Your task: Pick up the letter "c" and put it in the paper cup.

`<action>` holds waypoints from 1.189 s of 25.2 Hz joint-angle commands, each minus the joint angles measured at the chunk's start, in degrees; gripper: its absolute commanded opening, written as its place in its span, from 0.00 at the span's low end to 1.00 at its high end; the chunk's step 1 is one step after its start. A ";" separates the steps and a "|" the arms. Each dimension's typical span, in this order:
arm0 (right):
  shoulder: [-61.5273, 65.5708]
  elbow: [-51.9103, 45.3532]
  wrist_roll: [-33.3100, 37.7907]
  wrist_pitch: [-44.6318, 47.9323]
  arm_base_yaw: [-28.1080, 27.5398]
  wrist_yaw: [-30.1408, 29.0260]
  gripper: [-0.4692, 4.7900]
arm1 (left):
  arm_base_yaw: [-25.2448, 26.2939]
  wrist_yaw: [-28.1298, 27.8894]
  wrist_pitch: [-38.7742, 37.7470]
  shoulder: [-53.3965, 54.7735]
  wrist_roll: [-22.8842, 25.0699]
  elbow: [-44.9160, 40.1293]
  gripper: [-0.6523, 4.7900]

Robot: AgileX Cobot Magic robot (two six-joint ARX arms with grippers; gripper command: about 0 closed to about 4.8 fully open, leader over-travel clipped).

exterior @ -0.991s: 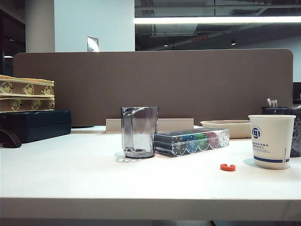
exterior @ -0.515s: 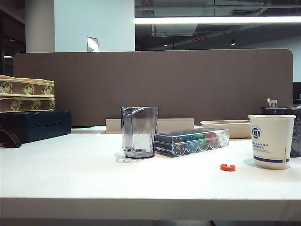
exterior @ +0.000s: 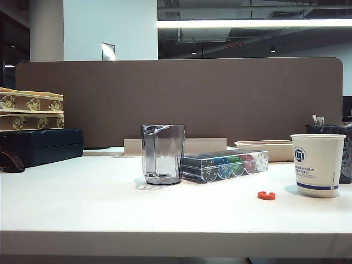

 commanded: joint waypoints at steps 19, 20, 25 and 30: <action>0.02 -0.17 5.97 1.16 0.00 -7.23 0.09 | 0.00 13.92 3.23 0.02 -5.64 0.85 0.12; 0.02 -0.11 6.05 1.64 0.00 -8.00 0.09 | 0.00 14.45 2.71 0.02 -6.16 1.53 0.12; 0.26 4.59 6.01 -2.75 0.00 -10.47 0.20 | -0.07 15.58 0.02 0.37 -7.93 7.32 0.23; 0.68 9.09 5.55 -9.20 0.00 -11.52 0.26 | -0.13 17.86 -1.22 2.12 -7.69 10.75 0.24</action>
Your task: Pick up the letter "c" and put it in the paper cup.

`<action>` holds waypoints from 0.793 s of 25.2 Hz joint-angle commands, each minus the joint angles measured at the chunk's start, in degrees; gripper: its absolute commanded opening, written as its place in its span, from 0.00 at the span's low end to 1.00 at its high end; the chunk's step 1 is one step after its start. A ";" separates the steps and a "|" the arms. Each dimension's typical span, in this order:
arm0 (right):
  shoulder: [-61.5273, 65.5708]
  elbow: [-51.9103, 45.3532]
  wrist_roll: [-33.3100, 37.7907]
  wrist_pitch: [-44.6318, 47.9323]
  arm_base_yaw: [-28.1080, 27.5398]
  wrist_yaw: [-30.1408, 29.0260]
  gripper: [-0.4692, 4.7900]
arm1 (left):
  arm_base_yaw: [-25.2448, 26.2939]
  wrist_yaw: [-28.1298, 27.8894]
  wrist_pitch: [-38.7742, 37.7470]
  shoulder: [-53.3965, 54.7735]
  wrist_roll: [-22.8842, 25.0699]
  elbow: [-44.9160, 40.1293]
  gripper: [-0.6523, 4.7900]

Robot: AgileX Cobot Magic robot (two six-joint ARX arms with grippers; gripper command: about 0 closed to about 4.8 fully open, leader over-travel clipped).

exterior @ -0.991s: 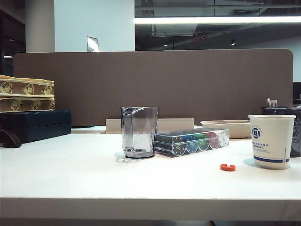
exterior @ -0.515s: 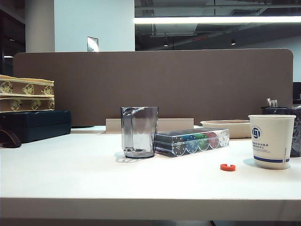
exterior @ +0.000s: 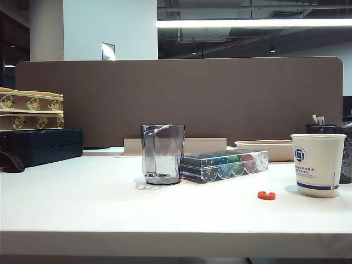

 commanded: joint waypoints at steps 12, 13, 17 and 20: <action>7.72 10.21 -11.98 -11.06 0.00 -12.52 0.32 | -6.05 7.63 -0.37 13.09 4.33 7.76 0.28; 8.20 10.54 -12.55 -11.23 0.00 -13.14 0.32 | -7.02 7.58 -0.37 13.68 4.74 7.78 0.28; 11.43 12.44 -15.63 -14.69 0.07 -17.29 0.32 | -14.01 6.97 -0.37 18.25 8.09 7.80 0.28; 12.39 12.63 -15.63 -15.13 0.09 -19.19 0.32 | -17.84 4.55 -0.37 20.76 10.01 7.80 0.28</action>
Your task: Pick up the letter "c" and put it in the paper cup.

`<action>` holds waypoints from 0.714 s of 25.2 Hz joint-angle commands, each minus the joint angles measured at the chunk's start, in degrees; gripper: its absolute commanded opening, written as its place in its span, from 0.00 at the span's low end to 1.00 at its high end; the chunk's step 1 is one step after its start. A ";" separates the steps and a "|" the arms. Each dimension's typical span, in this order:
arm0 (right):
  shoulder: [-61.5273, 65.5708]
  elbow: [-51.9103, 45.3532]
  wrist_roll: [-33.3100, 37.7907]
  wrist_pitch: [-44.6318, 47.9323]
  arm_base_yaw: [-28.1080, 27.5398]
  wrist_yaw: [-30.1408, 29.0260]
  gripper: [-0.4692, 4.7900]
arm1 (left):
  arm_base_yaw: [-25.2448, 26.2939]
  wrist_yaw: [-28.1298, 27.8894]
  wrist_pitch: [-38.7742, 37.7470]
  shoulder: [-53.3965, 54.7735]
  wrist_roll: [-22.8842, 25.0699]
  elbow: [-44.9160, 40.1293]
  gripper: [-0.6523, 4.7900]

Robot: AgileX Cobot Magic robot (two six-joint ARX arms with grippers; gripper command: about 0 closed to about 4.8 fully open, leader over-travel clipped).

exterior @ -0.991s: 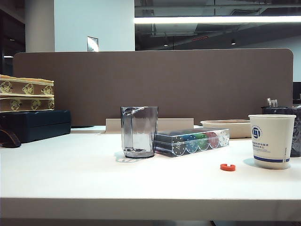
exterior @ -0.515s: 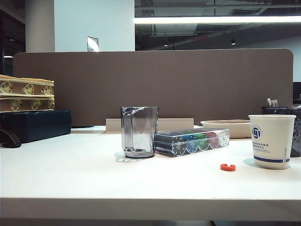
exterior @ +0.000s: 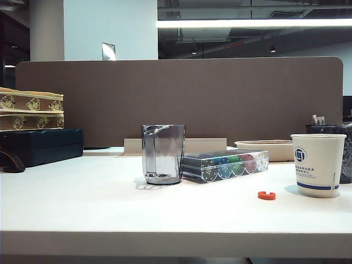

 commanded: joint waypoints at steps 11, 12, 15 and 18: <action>9.60 4.11 -0.39 -5.09 0.70 -1.79 0.32 | -13.55 -5.70 8.04 17.35 7.69 0.42 0.28; 10.71 4.55 -0.33 -5.31 0.85 -1.84 0.32 | -13.70 -5.66 9.70 18.67 7.67 0.44 0.28; 15.04 6.29 -0.31 -6.91 2.01 -1.66 0.32 | -13.70 -4.85 15.04 21.97 7.48 0.44 0.28; 18.53 7.78 -0.42 -7.56 3.89 -0.46 0.32 | -13.70 -4.13 17.75 23.87 7.39 0.48 0.30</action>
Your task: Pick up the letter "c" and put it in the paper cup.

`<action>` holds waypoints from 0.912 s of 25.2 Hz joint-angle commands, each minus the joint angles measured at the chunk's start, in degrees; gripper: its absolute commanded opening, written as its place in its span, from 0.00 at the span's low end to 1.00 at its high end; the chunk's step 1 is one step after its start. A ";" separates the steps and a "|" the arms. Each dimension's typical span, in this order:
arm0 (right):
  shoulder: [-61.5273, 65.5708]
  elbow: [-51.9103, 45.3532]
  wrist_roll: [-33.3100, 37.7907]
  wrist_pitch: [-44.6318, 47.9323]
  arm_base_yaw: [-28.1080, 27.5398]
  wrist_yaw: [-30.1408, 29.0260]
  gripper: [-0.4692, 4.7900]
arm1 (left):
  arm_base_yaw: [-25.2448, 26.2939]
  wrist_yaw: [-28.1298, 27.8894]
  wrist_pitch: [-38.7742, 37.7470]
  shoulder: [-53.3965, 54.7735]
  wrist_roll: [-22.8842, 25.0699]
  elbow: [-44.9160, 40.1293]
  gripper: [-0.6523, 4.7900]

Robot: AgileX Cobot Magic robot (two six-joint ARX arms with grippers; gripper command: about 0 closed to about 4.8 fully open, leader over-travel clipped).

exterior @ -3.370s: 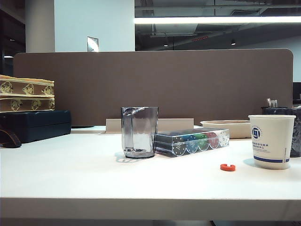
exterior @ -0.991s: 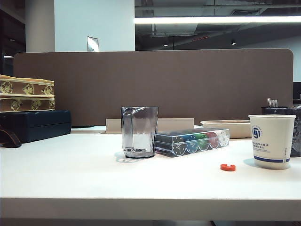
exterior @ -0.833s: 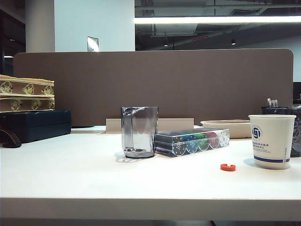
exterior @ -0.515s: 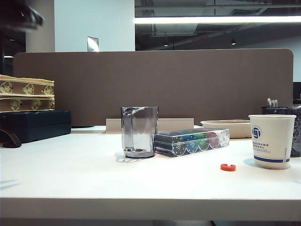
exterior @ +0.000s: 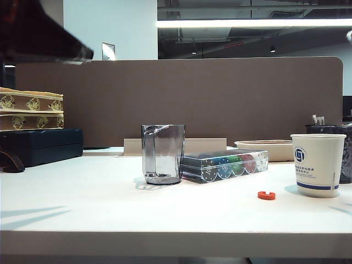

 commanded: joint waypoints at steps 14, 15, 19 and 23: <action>12.50 2.91 -4.44 12.74 3.72 8.28 0.33 | -3.72 3.56 3.54 17.79 1.01 7.69 0.36; 12.50 2.93 -4.44 14.47 3.65 9.11 0.33 | -4.63 3.34 3.48 18.95 1.57 8.46 0.36; 12.50 3.63 -4.46 17.22 2.89 10.29 0.33 | -8.63 1.70 3.61 23.96 1.77 11.58 0.36; 12.52 5.09 -6.99 17.22 1.46 11.39 0.33 | -13.29 -1.38 3.58 28.02 4.48 14.40 0.36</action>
